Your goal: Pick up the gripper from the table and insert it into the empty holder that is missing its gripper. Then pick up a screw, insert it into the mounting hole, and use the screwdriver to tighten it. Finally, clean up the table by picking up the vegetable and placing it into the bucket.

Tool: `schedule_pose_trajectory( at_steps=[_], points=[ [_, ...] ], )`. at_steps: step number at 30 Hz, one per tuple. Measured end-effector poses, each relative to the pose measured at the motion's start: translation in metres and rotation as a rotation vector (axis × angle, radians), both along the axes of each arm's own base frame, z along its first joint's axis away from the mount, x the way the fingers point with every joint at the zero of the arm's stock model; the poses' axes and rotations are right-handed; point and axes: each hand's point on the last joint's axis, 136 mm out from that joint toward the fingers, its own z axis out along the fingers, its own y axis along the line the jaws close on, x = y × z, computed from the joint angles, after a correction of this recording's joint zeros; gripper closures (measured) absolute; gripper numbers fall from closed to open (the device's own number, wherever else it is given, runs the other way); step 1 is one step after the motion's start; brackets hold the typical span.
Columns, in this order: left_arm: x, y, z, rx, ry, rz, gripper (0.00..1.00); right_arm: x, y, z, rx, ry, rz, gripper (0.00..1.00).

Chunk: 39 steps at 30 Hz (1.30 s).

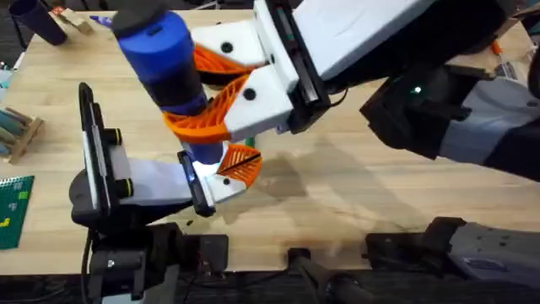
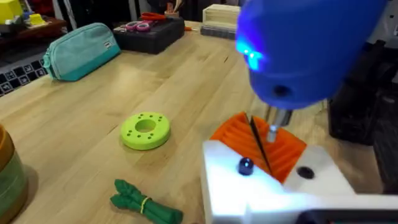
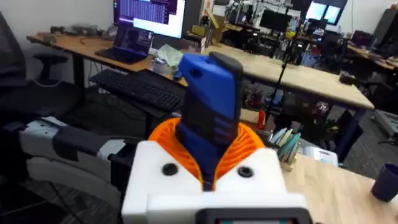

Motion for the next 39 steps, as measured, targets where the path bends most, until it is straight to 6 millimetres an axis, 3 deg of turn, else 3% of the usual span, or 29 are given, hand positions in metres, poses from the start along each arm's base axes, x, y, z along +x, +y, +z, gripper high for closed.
schedule_pose_trajectory(
  at_steps=[39],
  points=[
    [0.0,0.0,0.0,0.0,0.0,0.0,0.993,0.008,0.008,-0.022,-0.048,-0.005,-0.016,0.949]
  ],
)
